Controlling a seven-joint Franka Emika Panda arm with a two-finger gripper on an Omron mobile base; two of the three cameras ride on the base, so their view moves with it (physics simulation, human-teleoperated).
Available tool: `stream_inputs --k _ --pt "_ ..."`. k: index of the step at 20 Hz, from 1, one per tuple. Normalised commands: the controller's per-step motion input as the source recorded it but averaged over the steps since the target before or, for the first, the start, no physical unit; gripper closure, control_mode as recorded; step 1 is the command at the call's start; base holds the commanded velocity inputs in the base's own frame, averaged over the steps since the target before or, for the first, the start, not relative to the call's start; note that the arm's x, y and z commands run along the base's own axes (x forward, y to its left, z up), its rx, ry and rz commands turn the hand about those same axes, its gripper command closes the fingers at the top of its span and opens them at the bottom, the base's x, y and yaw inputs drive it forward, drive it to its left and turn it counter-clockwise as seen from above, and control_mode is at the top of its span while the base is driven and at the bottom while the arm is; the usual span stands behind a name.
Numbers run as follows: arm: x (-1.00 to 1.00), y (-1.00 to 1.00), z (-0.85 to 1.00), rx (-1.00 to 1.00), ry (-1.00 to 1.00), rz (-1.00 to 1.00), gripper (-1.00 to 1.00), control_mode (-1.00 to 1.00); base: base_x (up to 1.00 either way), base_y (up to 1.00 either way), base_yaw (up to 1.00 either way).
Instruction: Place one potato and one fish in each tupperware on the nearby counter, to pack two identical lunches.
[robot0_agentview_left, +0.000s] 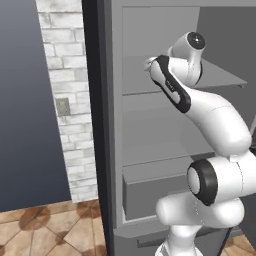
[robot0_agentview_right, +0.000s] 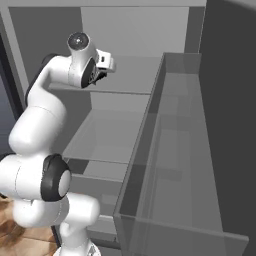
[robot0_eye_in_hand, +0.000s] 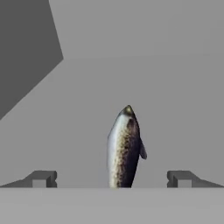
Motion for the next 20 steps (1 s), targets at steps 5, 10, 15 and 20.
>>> stream_inputs --k 5,10,15,20 --pt "0.4 0.0 -0.13 0.0 0.02 0.0 -1.0 -1.0 0.0 0.0 0.0" --pt "0.15 0.0 -0.27 -0.01 0.05 -0.01 -1.0 -1.0 0.0 0.0 0.0" --pt "0.0 0.0 -0.32 -0.02 0.05 -0.03 -1.0 -1.0 0.0 0.0 0.0" --pt "0.14 0.0 -0.34 -0.02 0.04 -0.03 -1.0 -1.0 0.0 0.0 0.0"
